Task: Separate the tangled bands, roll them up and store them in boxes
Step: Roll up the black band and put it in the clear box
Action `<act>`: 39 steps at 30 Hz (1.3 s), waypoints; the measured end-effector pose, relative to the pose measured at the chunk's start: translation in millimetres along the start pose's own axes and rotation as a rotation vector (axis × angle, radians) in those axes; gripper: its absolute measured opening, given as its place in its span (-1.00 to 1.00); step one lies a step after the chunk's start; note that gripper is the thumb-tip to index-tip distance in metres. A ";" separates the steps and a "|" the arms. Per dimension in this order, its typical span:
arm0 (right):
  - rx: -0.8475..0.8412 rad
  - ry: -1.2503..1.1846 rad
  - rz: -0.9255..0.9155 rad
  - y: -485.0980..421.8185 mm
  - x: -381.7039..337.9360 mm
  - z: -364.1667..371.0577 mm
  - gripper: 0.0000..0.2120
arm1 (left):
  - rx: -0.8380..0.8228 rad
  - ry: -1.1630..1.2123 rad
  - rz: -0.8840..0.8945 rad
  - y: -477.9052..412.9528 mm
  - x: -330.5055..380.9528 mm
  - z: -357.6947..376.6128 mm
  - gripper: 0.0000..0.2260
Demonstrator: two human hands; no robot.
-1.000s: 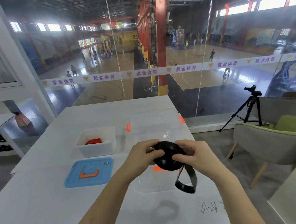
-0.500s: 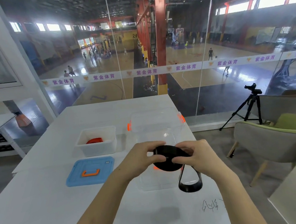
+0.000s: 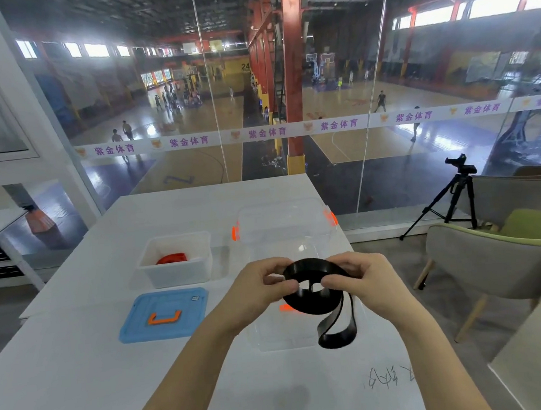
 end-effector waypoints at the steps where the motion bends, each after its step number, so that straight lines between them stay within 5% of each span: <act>1: -0.019 0.033 0.006 -0.2 0.3 2.6 -0.77 | 0.017 -0.104 0.000 -0.9 0.5 -2.2 -0.72; 6: -0.081 0.096 -0.005 -1.5 -3.5 19.4 -0.77 | 0.010 -0.246 0.040 -3.1 7.7 3.7 -0.80; 13: -0.002 -0.047 0.021 1.0 5.5 2.0 -0.73 | 0.060 0.353 -0.040 -2.1 -13.0 -16.2 -0.78; 19: -0.044 0.045 0.008 2.8 4.3 6.2 -0.76 | -0.050 -0.014 -0.075 -3.1 -18.0 -15.3 -0.72; 29: -0.180 0.287 -0.008 1.2 2.1 21.4 -0.87 | 0.047 -0.480 -0.019 -2.2 12.3 -11.0 -0.57; 32: -0.226 0.376 -0.029 0.1 3.3 31.5 -0.88 | -0.031 -0.725 -0.014 -4.0 13.1 6.8 -0.71; 39: -0.189 0.166 -0.003 1.4 3.0 24.6 -0.77 | -0.003 -0.310 0.090 -2.7 10.6 2.6 -0.92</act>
Point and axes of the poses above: each hand's wrist, its own y-axis away from the middle knuckle, its own z-axis out of the palm, x = y × z, the point moved 10 cm from there along -y, towards the middle knuckle, and after that the axes turned 6 degrees about -z, right-handed, at the moved point
